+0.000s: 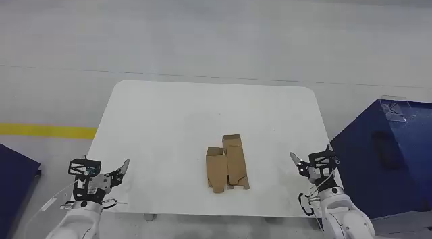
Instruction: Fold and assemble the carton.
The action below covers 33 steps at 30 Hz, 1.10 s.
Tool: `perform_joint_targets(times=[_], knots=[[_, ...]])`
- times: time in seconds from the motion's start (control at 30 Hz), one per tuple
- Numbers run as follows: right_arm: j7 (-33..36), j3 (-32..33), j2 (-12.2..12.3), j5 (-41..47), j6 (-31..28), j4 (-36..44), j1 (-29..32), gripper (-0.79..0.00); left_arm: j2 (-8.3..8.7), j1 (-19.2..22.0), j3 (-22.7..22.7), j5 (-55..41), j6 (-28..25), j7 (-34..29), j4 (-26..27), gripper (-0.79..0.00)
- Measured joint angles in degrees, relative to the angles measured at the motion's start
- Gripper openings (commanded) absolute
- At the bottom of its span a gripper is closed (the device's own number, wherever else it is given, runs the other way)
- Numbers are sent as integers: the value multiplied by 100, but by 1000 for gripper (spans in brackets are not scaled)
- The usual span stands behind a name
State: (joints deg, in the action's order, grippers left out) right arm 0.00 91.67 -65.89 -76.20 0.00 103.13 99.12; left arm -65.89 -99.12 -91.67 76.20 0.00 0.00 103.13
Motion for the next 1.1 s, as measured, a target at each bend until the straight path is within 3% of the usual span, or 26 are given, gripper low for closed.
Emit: perform_joint_targets(times=[0.47, 0.63, 0.7, 0.9, 1.1], knots=[[0, 0, 0, 0, 0, 0, 0, 0, -11, 25, 65, -206, -179, -206, 38, 0], [0, 0, 0, 0, 0, 0, 0, 0, -38, 440, 183, -2280, -1046, -1937, 400, 0], [0, 0, 0, 0, 0, 0, 0, 0, -49, 576, 260, -3022, -1146, -2453, 489, 0], [0, 0, 0, 0, 0, 0, 0, 0, -95, 1464, 755, -5158, -611, -4305, 221, 0], [0, 0, 0, 0, 0, 0, 0, 0, -192, 2688, 1543, -6424, -51, -5598, -944, 0]])
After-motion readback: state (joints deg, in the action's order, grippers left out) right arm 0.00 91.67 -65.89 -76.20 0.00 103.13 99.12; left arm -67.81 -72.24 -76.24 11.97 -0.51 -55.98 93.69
